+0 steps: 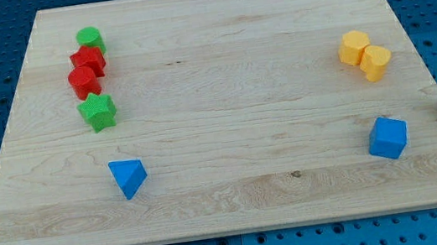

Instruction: Slide the blue cube towards the bottom left

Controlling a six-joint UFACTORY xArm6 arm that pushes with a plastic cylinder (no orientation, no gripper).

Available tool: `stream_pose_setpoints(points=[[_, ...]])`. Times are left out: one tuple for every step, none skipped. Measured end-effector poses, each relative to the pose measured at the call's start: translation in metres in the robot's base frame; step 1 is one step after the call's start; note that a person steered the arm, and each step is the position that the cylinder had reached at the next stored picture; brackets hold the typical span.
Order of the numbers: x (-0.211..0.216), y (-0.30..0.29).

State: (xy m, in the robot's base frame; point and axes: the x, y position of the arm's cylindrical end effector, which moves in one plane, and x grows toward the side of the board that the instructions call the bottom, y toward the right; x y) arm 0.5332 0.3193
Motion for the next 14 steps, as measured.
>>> stream_pose_setpoints(points=[[0.026,0.003],[0.025,0.003],[0.025,-0.013],[0.025,-0.043],[0.025,-0.077],[0.024,-0.107],[0.012,-0.132],[-0.001,-0.143],[-0.002,-0.158],[-0.010,-0.179],[-0.022,-0.197],[-0.035,-0.212],[-0.039,-0.222],[-0.039,-0.232]])
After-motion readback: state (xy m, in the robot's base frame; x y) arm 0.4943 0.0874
